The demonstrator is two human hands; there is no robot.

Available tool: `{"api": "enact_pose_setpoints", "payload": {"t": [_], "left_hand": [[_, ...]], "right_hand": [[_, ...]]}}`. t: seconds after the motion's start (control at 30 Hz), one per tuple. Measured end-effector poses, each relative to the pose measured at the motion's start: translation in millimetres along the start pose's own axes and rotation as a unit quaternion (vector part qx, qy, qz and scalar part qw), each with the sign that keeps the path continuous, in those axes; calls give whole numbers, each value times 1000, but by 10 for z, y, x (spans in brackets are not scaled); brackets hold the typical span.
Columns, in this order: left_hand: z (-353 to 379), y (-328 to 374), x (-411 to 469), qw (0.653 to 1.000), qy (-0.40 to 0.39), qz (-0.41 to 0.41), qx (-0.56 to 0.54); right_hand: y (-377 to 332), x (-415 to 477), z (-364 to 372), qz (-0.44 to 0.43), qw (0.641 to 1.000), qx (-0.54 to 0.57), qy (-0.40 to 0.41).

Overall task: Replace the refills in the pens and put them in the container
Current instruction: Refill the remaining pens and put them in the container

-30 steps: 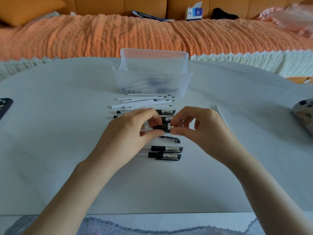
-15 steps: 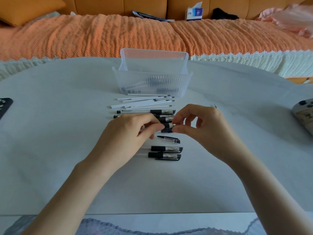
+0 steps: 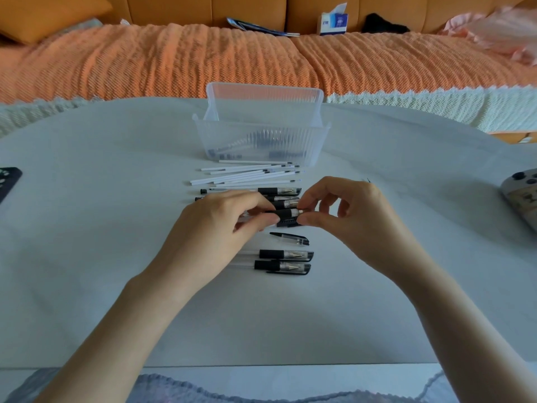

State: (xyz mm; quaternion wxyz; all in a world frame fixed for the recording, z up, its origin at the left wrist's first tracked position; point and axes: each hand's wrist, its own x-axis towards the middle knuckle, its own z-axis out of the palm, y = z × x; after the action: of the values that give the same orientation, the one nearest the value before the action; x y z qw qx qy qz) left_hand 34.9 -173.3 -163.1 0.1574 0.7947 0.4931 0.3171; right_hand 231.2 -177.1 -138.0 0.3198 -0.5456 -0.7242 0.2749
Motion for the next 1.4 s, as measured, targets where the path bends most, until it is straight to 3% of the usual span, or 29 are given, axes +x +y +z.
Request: {"api": "enact_pose_setpoints", "payload": {"t": [0.43,0.63,0.83,0.9,1.0,1.1,1.27,1.4], "left_hand": [[-63,-69,-2,999,-13,-33,-6],[-59,-93,9,999,8,-45,-12],[-48,-50,-5,999,1,-46,-14],[-43,-42,-3,999,0,-46,-16],[-28,-26,0,998,-3,-49,-25],[-12,9,-4,999,-7,-41,-33],[13,54,-7,999,-18,-27,-36],[-16,16,-3,999,-16,-35,-32]], "right_hand": [[118,9,-48,15,999,-39,17],[180,-17,59,15,987,-144,-70],[161,-15,89,15,983,-165,-79],[147,-7,84,21,992,-113,-44],[108,18,82,63,997,51,16],[61,30,89,128,975,183,18],[47,24,70,164,947,277,4],[58,67,-15,183,903,383,65]]}}
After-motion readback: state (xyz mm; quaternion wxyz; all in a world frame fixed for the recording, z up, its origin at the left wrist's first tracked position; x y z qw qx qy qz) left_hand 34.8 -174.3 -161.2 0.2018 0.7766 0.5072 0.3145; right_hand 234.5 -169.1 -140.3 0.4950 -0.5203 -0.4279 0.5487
